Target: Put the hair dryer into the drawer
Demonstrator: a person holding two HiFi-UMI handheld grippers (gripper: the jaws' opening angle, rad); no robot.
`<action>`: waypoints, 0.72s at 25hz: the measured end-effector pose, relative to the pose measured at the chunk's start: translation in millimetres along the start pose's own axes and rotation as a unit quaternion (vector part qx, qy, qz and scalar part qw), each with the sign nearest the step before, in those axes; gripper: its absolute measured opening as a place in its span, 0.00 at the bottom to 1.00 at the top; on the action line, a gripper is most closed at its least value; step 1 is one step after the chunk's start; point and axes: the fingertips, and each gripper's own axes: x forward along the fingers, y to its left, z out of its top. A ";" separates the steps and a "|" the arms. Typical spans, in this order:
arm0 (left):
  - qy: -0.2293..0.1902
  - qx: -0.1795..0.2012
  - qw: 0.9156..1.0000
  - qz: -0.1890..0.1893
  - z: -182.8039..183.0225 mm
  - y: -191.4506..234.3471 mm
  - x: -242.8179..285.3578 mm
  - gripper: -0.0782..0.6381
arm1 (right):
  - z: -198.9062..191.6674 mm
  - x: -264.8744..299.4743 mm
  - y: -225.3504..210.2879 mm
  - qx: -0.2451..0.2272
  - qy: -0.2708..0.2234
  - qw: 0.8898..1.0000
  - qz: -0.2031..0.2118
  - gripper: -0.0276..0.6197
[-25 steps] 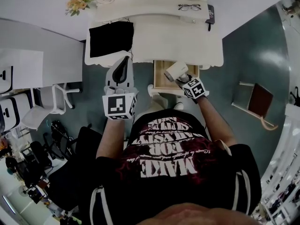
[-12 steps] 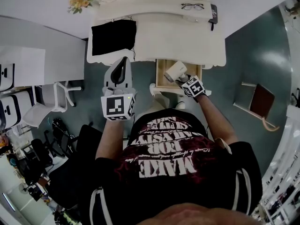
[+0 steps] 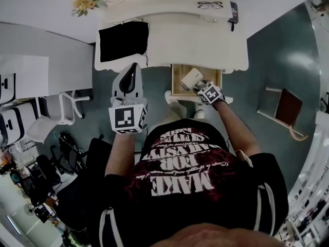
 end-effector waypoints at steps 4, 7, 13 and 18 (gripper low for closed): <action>0.006 -0.002 1.000 0.000 -6.0 2.1 0.6 0.12 | -9.2 6.3 -8.6 0.016 0.021 1.000 -0.005 0.36; 0.010 -0.002 1.000 0.002 -8.8 7.5 0.4 0.12 | -14.2 14.2 -14.4 0.022 0.036 0.999 -0.007 0.36; 0.020 -0.006 1.000 0.009 -17.6 17.4 -0.1 0.12 | -22.3 29.1 -24.7 0.023 0.061 0.998 -0.008 0.36; 0.029 -0.010 0.999 0.009 -24.4 26.6 1.8 0.12 | -29.5 43.5 -29.6 0.019 0.095 0.995 -0.013 0.36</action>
